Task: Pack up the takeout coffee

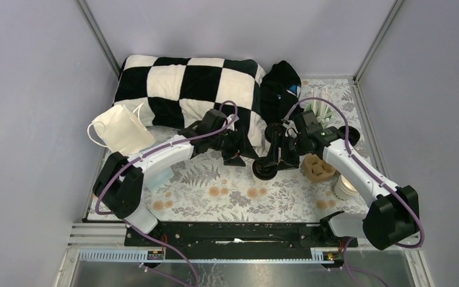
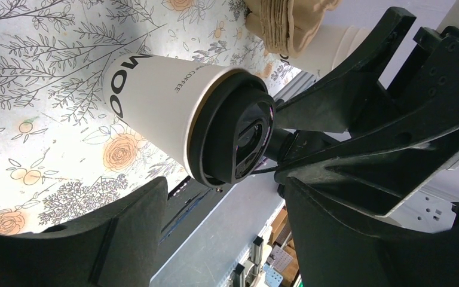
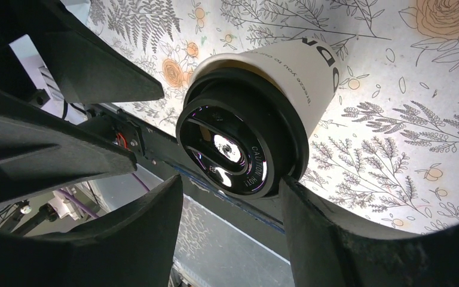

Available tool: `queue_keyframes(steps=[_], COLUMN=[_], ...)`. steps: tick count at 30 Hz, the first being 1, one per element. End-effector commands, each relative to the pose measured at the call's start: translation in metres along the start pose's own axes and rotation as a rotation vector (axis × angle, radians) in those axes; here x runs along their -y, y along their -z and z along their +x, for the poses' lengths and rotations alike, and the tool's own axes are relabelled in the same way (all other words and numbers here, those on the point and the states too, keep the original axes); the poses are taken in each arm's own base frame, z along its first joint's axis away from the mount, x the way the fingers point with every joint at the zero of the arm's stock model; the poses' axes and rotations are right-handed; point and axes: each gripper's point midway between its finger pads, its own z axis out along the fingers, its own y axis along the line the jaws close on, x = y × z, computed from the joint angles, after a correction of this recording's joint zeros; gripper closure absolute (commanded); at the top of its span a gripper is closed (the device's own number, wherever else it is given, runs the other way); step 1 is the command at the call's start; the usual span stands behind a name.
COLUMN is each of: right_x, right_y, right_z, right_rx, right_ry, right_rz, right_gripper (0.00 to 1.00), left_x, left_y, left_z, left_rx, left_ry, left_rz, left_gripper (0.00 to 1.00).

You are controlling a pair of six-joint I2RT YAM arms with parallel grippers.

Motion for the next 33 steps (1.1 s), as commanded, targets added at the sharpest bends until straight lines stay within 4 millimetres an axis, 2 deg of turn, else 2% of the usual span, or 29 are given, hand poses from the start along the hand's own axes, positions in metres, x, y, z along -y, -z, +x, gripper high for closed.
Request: queue_keyframes(steps=[1,15,23,33], right_x=[-0.014,-0.015,-0.014,-0.019], right_y=[0.003,-0.003,-0.003,-0.004], right_z=[-0.009,-0.024,-0.029,-0.036], right_rx=[0.037,0.075,0.09,0.1], right_ry=[0.011,0.012,0.012,0.018], right_rz=[-0.043,-0.024,-0.008,-0.022], right_gripper=[0.34,0.34,0.33,0.33], left_x=[0.006,0.005,0.004,0.003], left_y=[0.004,0.002,-0.003,-0.001], left_z=[-0.002,0.006,0.009,0.011], left_rx=[0.027,0.001,-0.018,-0.01], left_ry=[-0.03,-0.036,-0.06,-0.086], left_rz=[0.026,0.028,-0.002,-0.026], left_gripper=[0.25,0.28,0.34,0.3])
